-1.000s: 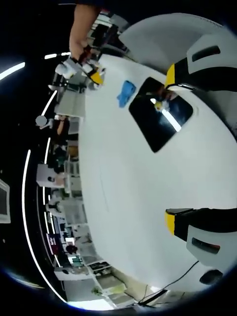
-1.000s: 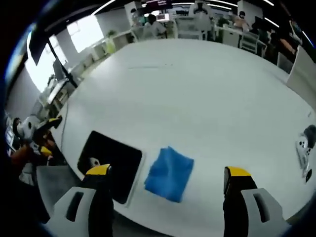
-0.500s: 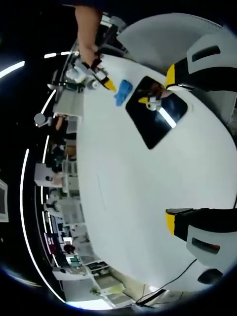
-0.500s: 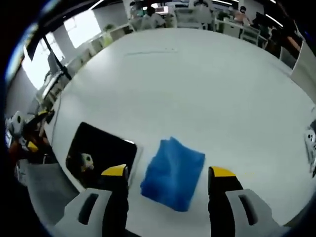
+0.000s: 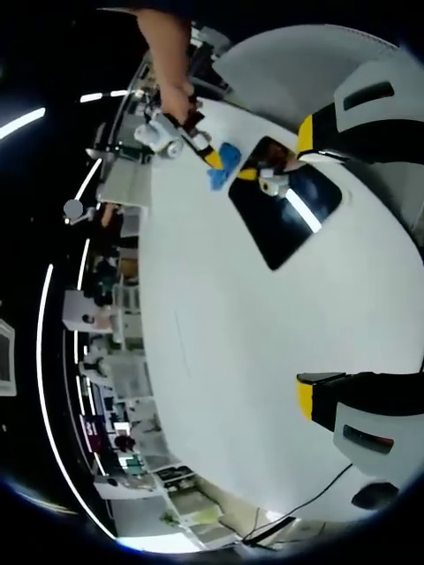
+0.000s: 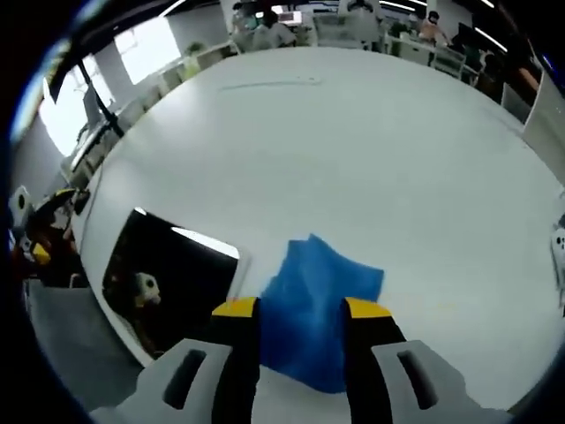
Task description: Wipe the mirror surface with the cleaning cloth until all visible marks leave the cleaned area.
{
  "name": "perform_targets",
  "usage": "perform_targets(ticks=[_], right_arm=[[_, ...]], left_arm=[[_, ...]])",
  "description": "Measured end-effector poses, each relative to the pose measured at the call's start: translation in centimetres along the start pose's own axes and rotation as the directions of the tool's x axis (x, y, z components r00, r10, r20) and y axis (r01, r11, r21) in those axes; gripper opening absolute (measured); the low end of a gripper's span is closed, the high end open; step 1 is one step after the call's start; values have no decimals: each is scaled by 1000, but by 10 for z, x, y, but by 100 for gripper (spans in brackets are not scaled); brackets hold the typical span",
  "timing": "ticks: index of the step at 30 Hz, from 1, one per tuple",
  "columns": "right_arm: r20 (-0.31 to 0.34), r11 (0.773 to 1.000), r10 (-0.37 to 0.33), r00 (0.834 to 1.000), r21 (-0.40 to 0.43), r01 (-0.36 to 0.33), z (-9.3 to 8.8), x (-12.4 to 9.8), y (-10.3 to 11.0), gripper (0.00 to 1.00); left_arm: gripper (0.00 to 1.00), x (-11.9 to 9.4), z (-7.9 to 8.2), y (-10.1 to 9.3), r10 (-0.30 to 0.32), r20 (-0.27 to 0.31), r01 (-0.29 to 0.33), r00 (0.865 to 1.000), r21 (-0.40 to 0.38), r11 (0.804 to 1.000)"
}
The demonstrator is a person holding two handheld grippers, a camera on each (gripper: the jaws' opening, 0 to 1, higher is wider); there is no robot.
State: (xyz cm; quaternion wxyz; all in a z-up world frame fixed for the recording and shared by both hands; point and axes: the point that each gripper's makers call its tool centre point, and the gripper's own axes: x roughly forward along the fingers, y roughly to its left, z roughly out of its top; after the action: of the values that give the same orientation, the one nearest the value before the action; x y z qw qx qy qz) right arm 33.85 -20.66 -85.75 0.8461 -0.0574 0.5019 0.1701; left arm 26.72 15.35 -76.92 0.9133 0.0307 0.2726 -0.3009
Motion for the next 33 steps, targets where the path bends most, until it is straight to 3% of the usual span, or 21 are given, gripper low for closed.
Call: perform_targets(ticks=[5, 8, 10, 13, 14, 16, 18, 22, 23, 24, 27, 29, 33], right_arm=[[26, 1000, 7, 1000, 25, -8, 2, -1, -2, 25], [21, 1000, -22, 1000, -12, 22, 1, 3, -6, 18], [5, 1000, -7, 1000, 4, 7, -2, 9, -3, 18], [-31, 997, -33, 999, -73, 30, -13, 16, -2, 15], [-3, 996, -34, 999, -87, 34, -8, 16, -1, 14], [-17, 995, -42, 999, -90, 41, -9, 15, 0, 14], [-33, 986, -24, 999, -168, 18, -8, 17, 5, 9], [-58, 980, -54, 997, -193, 42, -4, 17, 9, 2], [-65, 984, -57, 996, -171, 45, -4, 17, 8, 2], [-68, 995, -51, 996, -90, 45, -5, 17, 7, 1], [-39, 999, -25, 999, 34, 26, -5, 18, 4, 1], [-33, 997, -18, 999, 69, 20, -6, 17, 3, 0], [-45, 988, -16, 999, 151, 23, -5, 17, 1, 0]], left_arm=[[100, -1, -4, -3, 10, -7, -10, 1000, -11, 1000], [100, -2, -5, -5, 13, -11, -14, 1000, -12, 1000], [100, -1, -7, -4, 19, -19, -19, 1000, -18, 1000], [100, 0, -8, -3, 30, -34, -31, 999, -25, 999], [100, 0, -8, -2, 35, -41, -36, 999, -24, 999], [100, 0, -6, -1, 43, -48, -44, 998, -25, 999], [100, -1, 1, 2, 53, -40, -54, 998, -24, 998], [100, 1, 7, 12, 80, -11, -81, 997, -31, 996], [100, 2, 6, 13, 82, -12, -83, 997, -38, 996], [100, 3, 4, 14, 81, -11, -82, 997, -44, 996], [100, 3, 8, 9, 59, 6, -59, 998, -33, 998], [100, 4, 3, 5, 25, -19, -26, 999, -40, 999], [100, 5, 6, -1, -47, -39, 48, 998, 29, 998]])
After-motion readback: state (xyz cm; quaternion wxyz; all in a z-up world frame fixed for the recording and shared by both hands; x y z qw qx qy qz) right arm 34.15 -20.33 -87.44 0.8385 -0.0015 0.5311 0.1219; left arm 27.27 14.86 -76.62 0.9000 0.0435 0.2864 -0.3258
